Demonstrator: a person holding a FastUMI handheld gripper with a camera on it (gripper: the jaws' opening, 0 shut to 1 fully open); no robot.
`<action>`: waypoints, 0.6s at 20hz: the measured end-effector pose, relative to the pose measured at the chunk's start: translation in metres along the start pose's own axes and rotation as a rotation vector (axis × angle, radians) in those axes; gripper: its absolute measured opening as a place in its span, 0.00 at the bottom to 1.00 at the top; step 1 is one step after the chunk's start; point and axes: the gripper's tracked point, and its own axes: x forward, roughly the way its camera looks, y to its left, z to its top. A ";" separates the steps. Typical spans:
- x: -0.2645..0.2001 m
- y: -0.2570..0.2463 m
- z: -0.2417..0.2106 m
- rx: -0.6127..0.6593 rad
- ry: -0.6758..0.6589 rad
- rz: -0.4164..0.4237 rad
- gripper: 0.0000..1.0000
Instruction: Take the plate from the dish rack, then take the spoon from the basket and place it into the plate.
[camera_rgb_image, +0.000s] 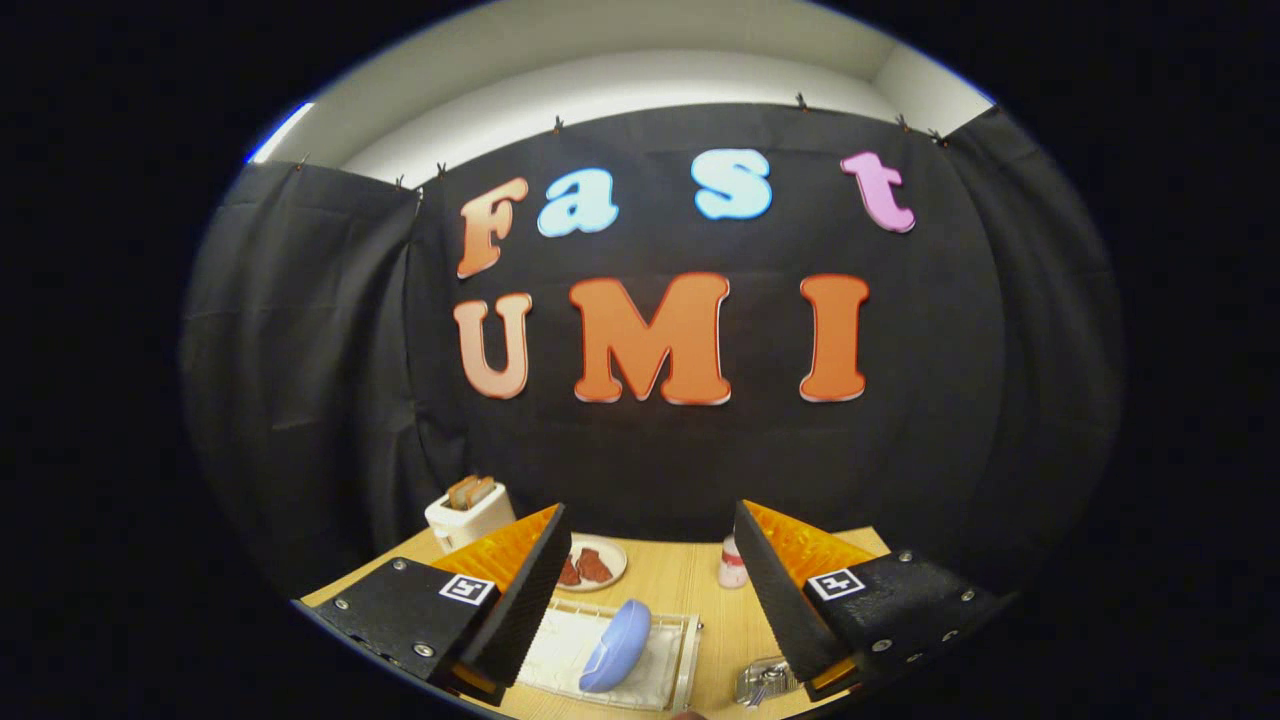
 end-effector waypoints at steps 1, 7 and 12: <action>0.006 0.001 -0.012 -0.001 0.049 -0.002 0.98; 0.045 0.012 -0.065 0.034 0.296 0.029 0.97; 0.067 0.007 -0.118 0.051 0.513 0.004 0.94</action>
